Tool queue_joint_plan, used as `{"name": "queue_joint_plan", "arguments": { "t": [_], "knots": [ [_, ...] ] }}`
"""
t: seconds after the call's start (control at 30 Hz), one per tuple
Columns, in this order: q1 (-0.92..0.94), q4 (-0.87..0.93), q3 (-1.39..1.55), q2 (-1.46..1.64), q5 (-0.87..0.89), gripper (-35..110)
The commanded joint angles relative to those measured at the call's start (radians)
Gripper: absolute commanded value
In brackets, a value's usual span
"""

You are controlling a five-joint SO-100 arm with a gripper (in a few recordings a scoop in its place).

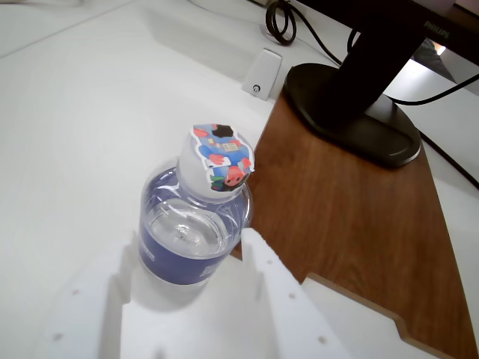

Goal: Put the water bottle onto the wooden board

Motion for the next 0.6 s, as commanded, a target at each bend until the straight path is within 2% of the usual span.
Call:
{"name": "queue_joint_plan", "arguments": {
  "t": [0.0,0.2,0.3,0.43,0.57],
  "knots": [
    [0.031,0.041,0.012,0.029,0.011,19],
    [0.049,0.143,0.035,0.213,0.095,20],
    [0.063,0.114,0.041,0.213,0.106,20],
    [0.098,-0.038,0.121,0.212,0.104,20],
    [0.098,-0.034,0.121,0.212,0.13,20]
  ]
}}
